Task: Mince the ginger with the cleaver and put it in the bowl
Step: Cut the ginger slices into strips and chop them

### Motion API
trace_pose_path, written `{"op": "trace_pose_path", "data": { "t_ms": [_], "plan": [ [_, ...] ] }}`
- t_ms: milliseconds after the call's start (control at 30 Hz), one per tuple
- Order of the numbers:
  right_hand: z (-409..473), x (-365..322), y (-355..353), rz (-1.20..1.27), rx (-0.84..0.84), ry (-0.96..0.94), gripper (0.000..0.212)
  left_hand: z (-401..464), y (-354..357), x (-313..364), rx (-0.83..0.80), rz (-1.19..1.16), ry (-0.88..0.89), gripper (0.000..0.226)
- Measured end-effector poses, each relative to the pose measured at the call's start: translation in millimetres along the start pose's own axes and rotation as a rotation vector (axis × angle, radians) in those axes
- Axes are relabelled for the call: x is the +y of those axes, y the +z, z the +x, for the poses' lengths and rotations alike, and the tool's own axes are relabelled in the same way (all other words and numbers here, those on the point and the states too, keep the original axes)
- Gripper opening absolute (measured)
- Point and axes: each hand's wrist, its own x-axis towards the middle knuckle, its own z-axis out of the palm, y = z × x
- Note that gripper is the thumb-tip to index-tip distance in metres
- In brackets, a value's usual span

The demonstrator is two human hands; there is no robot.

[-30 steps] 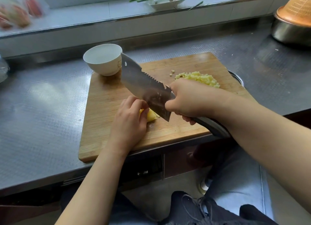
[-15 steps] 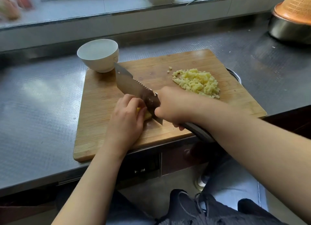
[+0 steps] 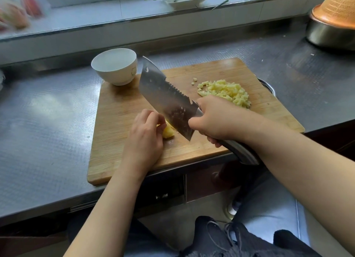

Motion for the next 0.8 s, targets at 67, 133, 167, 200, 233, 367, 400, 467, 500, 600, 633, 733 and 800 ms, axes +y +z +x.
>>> {"op": "trace_pose_path", "data": {
  "t_ms": [67, 133, 167, 200, 233, 367, 400, 467, 500, 600, 633, 733, 800],
  "plan": [
    [-2, -5, -1, -0.018, -0.009, -0.017, 0.005, 0, 0, 1, -0.013, 0.003, -0.011, 0.01],
    [-2, -9, -1, -0.048, -0.014, -0.022, 0.007, 0, 0, 1, -0.014, -0.001, -0.019, 0.009],
    [-2, -12, 0, -0.062, -0.018, -0.02, 0.006, 0, 0, 1, -0.011, -0.005, -0.02, 0.009],
    [-1, -14, 0, -0.076, -0.021, -0.019, 0.007, 0, 0, 1, -0.009, -0.008, -0.024, 0.009],
    [-1, -16, 0, -0.091, -0.027, -0.019, 0.011, 0, 0, 2, -0.009, -0.012, -0.029, 0.008],
    [4, -25, -3, -0.135, -0.061, 0.013, 0.017, -1, -1, 3, -0.022, -0.022, -0.057, 0.008],
    [5, -28, -5, -0.142, -0.073, 0.026, 0.016, -2, -2, 3, -0.027, -0.027, -0.063, 0.008],
    [8, -32, -7, -0.157, -0.095, 0.044, 0.014, -2, -2, 3, -0.041, -0.051, -0.077, 0.008],
    [9, -33, -7, -0.165, -0.103, 0.052, 0.014, -2, -3, 3, -0.05, -0.064, -0.088, 0.008],
    [12, -37, -5, -0.183, -0.129, 0.067, 0.013, -3, -3, 3, -0.062, -0.07, -0.104, 0.008],
    [13, -37, -5, -0.188, -0.136, 0.069, 0.013, -3, -3, 3, -0.062, -0.07, -0.104, 0.008],
    [16, -38, -1, -0.204, -0.142, 0.068, 0.014, -3, -2, 2, -0.053, -0.073, -0.102, 0.008],
    [17, -36, 4, -0.211, -0.146, 0.066, 0.015, -2, -1, 0, -0.042, -0.072, -0.093, 0.007]
  ]
}}
